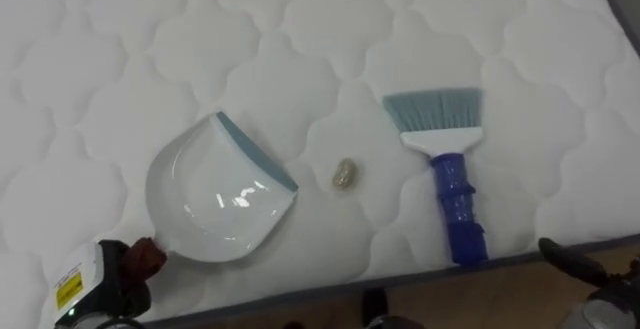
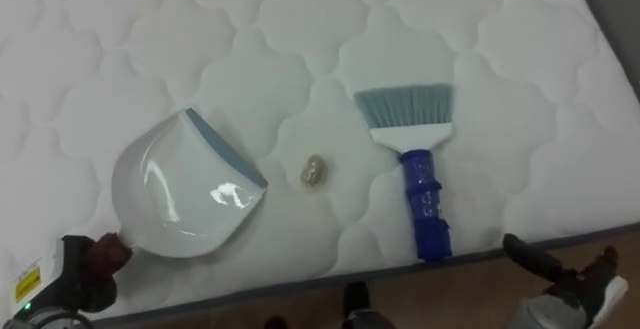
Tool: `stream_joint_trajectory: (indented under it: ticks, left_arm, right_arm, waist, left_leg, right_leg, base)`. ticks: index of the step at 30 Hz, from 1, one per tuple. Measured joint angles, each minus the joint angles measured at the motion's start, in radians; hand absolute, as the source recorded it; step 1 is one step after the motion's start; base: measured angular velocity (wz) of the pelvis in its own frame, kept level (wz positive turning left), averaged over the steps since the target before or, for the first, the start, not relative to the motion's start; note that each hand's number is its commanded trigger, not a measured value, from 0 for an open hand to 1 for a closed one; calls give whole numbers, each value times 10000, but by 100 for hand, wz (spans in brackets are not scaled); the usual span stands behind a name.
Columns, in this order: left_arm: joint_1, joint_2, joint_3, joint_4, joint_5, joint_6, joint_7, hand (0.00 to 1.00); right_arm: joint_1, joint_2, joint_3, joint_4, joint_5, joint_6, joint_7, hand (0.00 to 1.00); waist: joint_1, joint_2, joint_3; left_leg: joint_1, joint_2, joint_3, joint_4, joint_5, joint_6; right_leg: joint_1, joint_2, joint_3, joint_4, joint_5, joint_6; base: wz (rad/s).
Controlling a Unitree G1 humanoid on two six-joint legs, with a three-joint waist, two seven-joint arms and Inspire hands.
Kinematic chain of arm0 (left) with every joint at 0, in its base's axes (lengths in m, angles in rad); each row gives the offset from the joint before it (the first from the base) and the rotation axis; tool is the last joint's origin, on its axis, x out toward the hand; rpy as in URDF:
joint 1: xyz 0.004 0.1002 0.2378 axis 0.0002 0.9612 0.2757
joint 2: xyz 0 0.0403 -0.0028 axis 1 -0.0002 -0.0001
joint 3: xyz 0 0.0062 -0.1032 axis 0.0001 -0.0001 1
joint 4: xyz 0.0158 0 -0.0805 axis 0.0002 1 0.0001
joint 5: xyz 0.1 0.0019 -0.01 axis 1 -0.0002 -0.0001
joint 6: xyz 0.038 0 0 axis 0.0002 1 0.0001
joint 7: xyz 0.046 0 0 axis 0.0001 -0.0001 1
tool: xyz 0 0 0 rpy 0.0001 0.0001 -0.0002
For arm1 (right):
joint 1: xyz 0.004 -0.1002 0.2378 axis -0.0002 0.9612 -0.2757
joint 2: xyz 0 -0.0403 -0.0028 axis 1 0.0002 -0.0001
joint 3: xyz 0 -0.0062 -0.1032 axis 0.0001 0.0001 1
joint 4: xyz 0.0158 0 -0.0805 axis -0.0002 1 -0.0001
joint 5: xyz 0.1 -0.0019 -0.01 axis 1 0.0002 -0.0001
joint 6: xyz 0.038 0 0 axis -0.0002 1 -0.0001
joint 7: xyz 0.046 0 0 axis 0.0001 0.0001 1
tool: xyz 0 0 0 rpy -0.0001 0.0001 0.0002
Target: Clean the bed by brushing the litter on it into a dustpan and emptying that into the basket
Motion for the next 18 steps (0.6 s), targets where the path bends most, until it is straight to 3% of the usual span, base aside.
stream_joint_trajectory:
  ticks: [6, 10, 18]
  left_arm:
    - [105, 1, 101, -186, 360, 70, -26, 100]
    - [167, -8, -77, -196, 342, 77, -73, 100]
    - [302, -23, -394, -280, 157, 77, -615, 100]
  right_arm:
    - [-87, -14, -80, -880, -1914, -246, -1416, 0]
    - [-250, -18, 188, -1128, -2736, -564, -2122, 0]
    - [-393, -7, 866, -1456, -4665, -852, -3235, 0]
  waist:
    - [16, -21, -4]
    - [37, -63, 0]
    - [303, -75, 2]
  left_leg:
    - [-89, -2, 92, 73, -30, 28]
    - [-62, 0, 149, 68, -29, 29]
    - [-81, 6, 164, 63, -55, 51]
  right_leg:
    - [-85, 24, 173, 93, -4, 24]
    - [-88, 30, 222, 102, 2, 26]
    - [-114, 34, 198, 49, 12, 43]
  base:
    - [-4]
    - [-3]
    - [0]
